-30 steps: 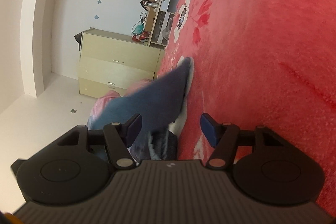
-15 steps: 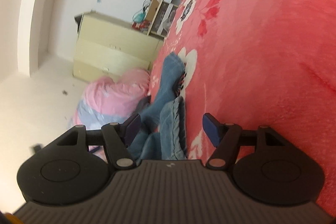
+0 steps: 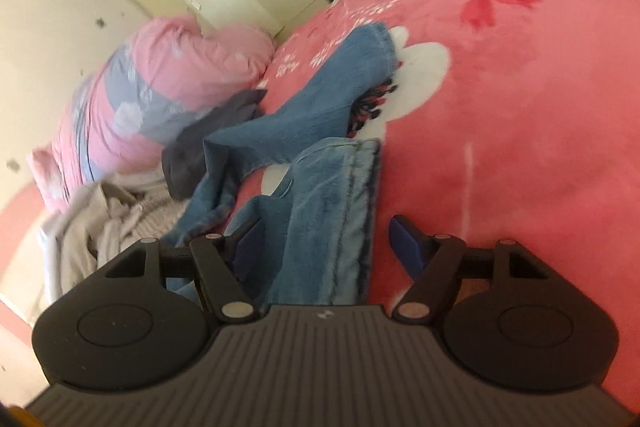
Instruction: Fold clothes
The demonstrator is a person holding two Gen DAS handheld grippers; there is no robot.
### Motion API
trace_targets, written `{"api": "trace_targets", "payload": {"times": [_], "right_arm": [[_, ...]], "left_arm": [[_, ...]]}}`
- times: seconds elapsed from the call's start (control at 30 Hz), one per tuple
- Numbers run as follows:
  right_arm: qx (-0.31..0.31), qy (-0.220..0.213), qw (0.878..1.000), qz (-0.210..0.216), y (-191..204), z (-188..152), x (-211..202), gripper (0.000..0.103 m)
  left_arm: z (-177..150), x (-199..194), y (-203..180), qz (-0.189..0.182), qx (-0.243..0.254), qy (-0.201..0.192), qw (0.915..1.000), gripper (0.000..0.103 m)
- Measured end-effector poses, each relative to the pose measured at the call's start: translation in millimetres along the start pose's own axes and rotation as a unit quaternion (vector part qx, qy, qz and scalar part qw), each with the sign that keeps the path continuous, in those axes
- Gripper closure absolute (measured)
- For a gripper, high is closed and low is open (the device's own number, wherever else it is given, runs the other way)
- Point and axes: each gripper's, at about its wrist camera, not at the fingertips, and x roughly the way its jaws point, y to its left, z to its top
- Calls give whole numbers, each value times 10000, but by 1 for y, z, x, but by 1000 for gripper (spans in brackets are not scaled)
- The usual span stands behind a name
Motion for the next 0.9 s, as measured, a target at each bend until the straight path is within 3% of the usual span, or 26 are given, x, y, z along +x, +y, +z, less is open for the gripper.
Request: {"api": "trace_targets", "payload": {"times": [0.03,0.07,0.1,0.17,0.27,0.33,0.37,0.4,0.5,0.63,0.73,0.77,0.8,0.87,0.9], "right_arm": [[-100,76,9999,-38,4,1,4,50],[-185,197,9996,-67,7,2,7,75],[-191,301,9993,-77,9,2,10,84],[-117,371,9991,-174,10,2,8,84],[387,222,9985,-323,8,4,-15,79],[722,38,9973,-155,6,5,-40,76],[782,-35,9969,52,8,5,-56,69],[798,-22,9965,243,11,3,-71,54],[827,380,9938,641,26,-5,-95,25],[731,1073,9875,898,48,-16,-82,23],[559,1269,9885,595,59,-21,-55,24],[675,1280,9868,720,58,-22,-47,37],[791,1291,9849,845,56,-23,-40,66],[887,1135,9856,890,60,-23,-37,83],[847,980,9880,847,64,-22,-42,87]], "left_arm": [[-19,3,-3,-200,-8,142,9997,37],[-43,8,-11,-467,-13,317,9984,37],[-67,16,-21,-755,-32,487,9960,37],[-113,38,-48,-1292,-104,915,9873,37],[-166,71,-91,-1667,103,1320,9771,38],[-191,88,-117,-1655,485,1471,9740,38],[-201,95,-129,-1577,730,1525,9729,38],[-211,102,-140,-1486,979,1569,9714,39],[-234,111,-155,-1179,1729,1424,9674,38],[-243,112,-171,-947,2266,992,9643,39],[-247,120,-174,-850,2214,900,9673,59],[-248,123,-176,-812,2176,894,9685,71],[-248,126,-176,-720,2186,863,9693,91],[-245,128,-176,-635,2165,790,9710,94],[-243,128,-174,-648,2115,746,9724,95]]}}
